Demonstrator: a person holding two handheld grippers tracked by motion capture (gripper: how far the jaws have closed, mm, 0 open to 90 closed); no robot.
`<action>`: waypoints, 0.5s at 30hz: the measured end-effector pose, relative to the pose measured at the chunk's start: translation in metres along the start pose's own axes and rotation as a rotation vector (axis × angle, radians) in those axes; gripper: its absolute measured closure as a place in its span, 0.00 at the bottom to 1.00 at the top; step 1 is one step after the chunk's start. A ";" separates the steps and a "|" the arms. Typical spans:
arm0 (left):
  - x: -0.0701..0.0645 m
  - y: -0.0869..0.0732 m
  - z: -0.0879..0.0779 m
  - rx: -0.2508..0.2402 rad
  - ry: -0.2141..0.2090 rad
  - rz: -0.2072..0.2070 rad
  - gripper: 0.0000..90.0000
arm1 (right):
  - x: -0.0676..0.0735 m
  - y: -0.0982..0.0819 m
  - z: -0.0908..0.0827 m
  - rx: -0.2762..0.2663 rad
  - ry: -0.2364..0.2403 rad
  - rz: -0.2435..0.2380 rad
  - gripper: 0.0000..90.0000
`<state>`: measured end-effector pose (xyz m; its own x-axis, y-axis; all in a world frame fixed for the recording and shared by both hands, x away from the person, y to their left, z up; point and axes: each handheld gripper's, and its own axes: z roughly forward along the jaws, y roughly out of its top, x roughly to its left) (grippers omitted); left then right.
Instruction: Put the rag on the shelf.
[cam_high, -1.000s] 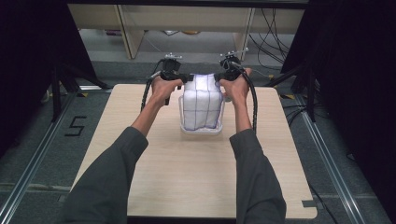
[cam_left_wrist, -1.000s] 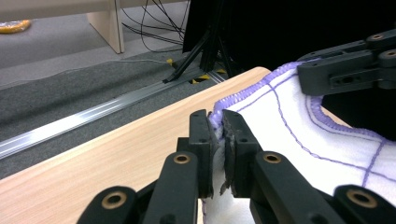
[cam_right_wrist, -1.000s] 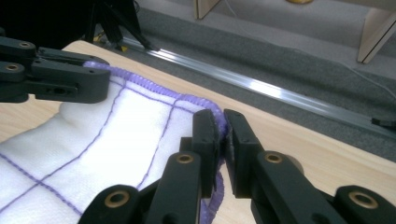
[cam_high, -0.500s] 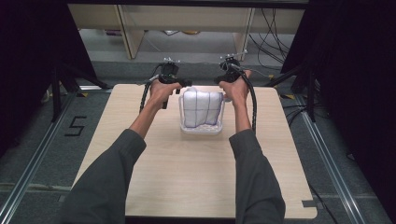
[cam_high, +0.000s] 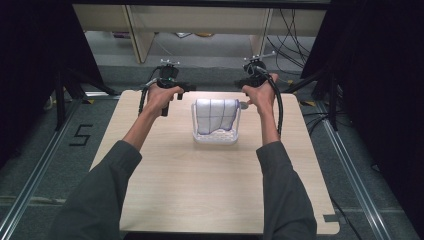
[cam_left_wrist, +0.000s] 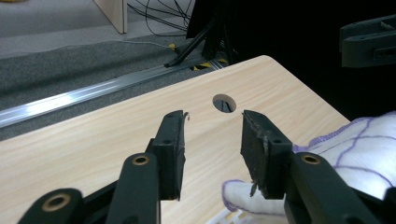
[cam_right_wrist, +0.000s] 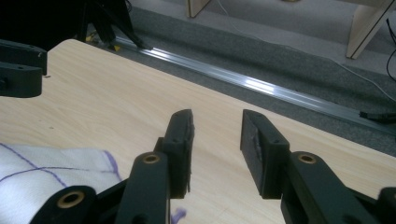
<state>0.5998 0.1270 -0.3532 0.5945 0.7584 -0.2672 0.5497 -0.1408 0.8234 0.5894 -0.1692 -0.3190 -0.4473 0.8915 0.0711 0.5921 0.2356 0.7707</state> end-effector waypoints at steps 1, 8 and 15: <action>0.001 0.000 -0.003 0.005 0.007 0.004 0.64 | -0.002 -0.001 -0.001 -0.005 0.015 -0.008 0.70; -0.006 -0.002 -0.023 0.000 -0.007 0.023 0.58 | -0.001 -0.007 -0.015 0.000 0.040 -0.004 0.67; -0.014 -0.009 -0.039 0.000 -0.021 0.051 0.52 | 0.002 -0.016 -0.029 -0.014 0.058 -0.012 0.63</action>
<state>0.5634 0.1421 -0.3378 0.6340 0.7368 -0.2349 0.5179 -0.1789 0.8365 0.5598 -0.1820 -0.3127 -0.4928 0.8646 0.0984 0.5770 0.2400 0.7807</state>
